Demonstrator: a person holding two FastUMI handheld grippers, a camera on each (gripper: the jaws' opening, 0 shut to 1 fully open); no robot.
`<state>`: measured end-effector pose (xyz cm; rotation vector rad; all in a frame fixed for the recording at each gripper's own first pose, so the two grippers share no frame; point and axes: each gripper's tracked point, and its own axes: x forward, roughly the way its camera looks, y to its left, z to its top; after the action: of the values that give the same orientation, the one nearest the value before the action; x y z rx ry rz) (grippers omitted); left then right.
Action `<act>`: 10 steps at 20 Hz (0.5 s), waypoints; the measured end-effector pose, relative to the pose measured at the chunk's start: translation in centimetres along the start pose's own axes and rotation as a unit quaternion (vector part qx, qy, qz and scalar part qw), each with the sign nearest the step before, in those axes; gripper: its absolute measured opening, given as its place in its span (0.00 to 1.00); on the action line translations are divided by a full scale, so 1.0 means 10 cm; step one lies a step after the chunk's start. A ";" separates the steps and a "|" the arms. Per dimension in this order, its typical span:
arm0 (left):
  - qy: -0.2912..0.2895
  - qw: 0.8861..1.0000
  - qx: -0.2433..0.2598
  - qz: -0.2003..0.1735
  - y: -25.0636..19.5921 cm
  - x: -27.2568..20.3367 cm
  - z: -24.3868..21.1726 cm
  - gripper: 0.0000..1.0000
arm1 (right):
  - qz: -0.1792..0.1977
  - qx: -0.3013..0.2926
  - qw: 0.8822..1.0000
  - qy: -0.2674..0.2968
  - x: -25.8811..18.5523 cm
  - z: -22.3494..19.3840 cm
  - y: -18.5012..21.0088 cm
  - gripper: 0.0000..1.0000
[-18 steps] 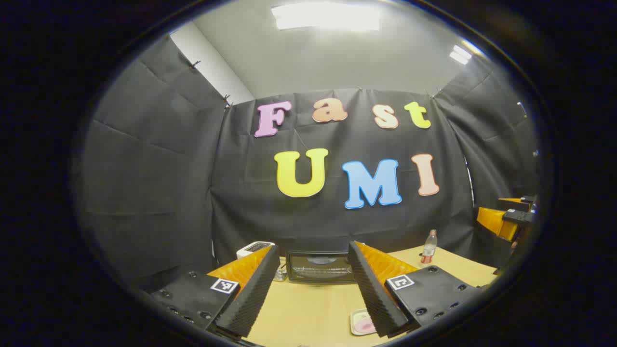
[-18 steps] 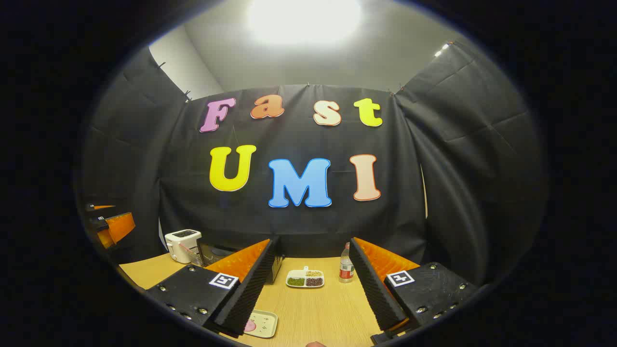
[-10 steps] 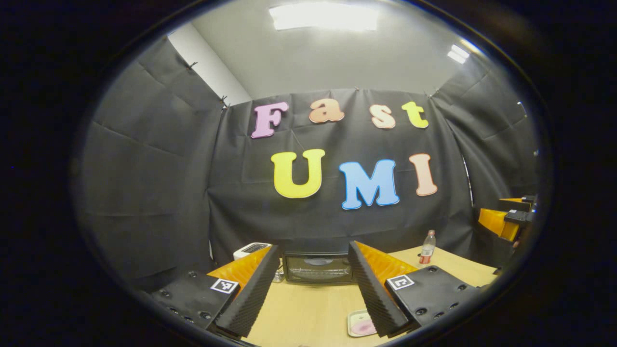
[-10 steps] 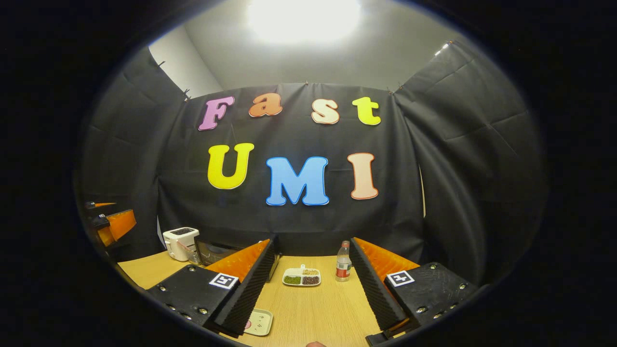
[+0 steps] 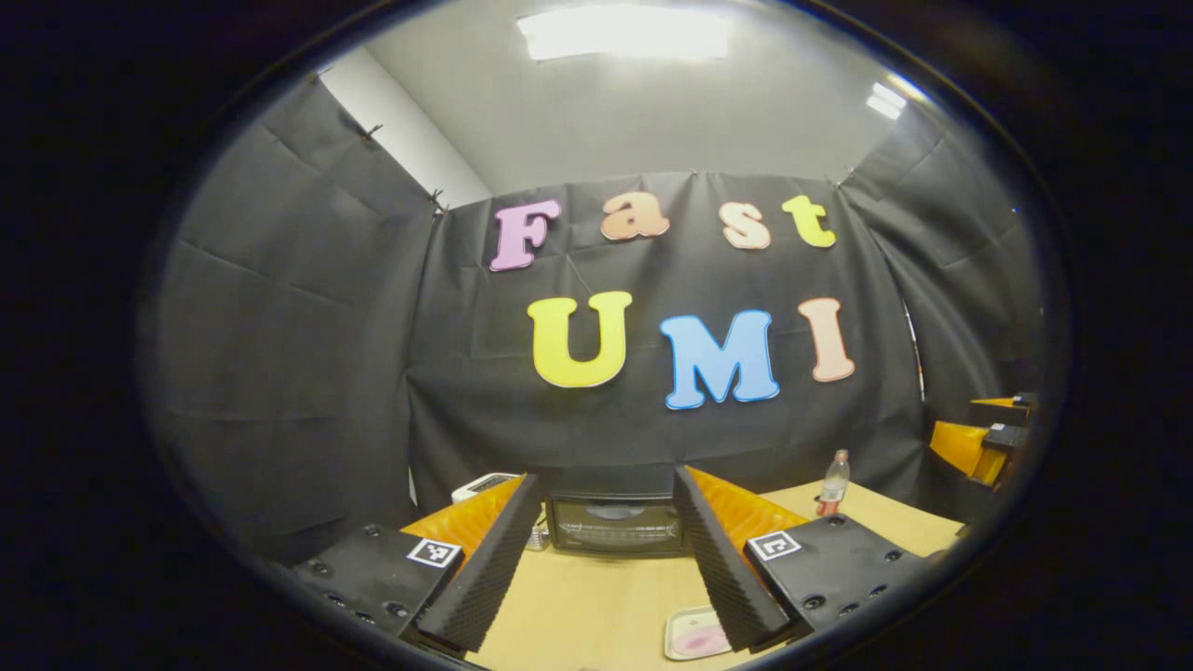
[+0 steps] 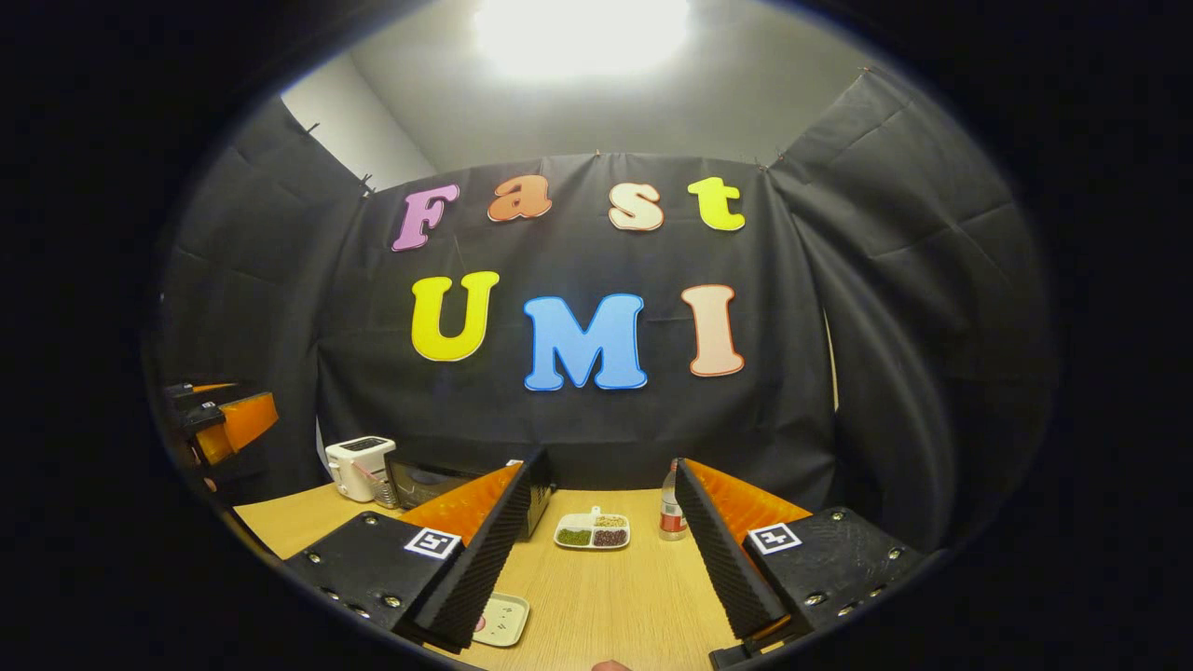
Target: Open the electric oven with the left hand, put the food in, and close the electric oven.
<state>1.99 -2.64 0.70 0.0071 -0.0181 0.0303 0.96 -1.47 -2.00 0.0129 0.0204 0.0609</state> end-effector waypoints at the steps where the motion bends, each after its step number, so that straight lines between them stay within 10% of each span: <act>1: 0.000 1.000 -0.001 -0.001 -0.02 0.04 0.00 1.00 | 0.000 -0.002 1.000 0.000 0.01 -0.02 -0.03 0.96; 10: -0.003 1.000 -0.005 -0.018 0.01 0.88 -0.06 1.00 | -0.020 0.000 1.000 -0.002 0.36 -0.08 0.01 0.96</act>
<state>10.76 -2.27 0.28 -0.0033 -0.0232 -0.0065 4.55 -1.12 -2.89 0.0124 0.0163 0.0212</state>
